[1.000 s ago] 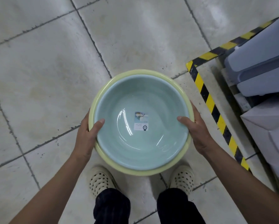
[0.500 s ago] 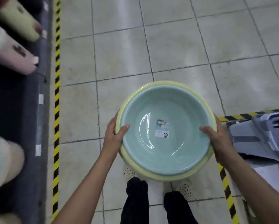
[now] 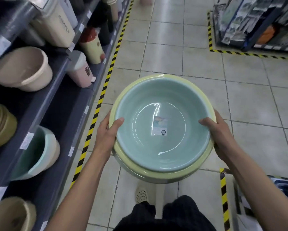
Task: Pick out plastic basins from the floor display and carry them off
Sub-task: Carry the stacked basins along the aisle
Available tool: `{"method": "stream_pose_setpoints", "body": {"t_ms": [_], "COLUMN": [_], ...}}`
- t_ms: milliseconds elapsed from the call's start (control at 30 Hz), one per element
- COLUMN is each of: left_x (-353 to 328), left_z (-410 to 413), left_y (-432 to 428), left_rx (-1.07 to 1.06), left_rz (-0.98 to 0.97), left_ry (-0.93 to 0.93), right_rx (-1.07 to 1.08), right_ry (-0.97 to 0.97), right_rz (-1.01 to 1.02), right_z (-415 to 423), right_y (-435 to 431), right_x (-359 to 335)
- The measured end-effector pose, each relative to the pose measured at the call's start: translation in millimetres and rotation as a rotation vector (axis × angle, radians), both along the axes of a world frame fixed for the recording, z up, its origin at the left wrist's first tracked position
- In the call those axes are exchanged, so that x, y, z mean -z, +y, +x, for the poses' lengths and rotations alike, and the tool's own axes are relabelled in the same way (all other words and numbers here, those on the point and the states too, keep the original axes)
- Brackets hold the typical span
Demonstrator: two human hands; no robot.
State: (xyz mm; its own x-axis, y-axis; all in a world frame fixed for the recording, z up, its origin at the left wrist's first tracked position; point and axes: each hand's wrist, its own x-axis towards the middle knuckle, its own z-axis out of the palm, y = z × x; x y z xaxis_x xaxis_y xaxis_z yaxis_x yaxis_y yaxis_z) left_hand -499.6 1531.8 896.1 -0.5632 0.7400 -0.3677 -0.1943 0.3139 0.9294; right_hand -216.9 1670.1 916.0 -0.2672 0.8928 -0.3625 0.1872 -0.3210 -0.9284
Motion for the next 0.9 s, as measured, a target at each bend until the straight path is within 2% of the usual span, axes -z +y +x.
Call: {"method": "stream_pose_setpoints", "body": {"t_ms": [200,367,667,900], "left_x": [-14.6,-8.6,-7.2,3.0], "left_z": [-51.4,-81.1,-120.6,-172.2], "left_y": [32.3,81.8,183.2,222.5], "left_rx": [-0.129,-0.249,-0.611,-0.877], "left_rz": [-0.017,-0.038,-0.064,-0.043], "left_ry": [-0.01,-0.048,-0.122,-0.183], "right_rx": [-0.101,-0.19,-0.572,-0.815], "right_ry": [0.007,0.017,-0.041,-0.058], "right_rz": [-0.031,-0.098,-0.141,-0.163], "right_z": [-65.6,-118.0,-248.9,-371.8], "right_y": [52.2,128.8,310.4,382.5], "right_x": [-0.2,14.5,4.6,7.2]}}
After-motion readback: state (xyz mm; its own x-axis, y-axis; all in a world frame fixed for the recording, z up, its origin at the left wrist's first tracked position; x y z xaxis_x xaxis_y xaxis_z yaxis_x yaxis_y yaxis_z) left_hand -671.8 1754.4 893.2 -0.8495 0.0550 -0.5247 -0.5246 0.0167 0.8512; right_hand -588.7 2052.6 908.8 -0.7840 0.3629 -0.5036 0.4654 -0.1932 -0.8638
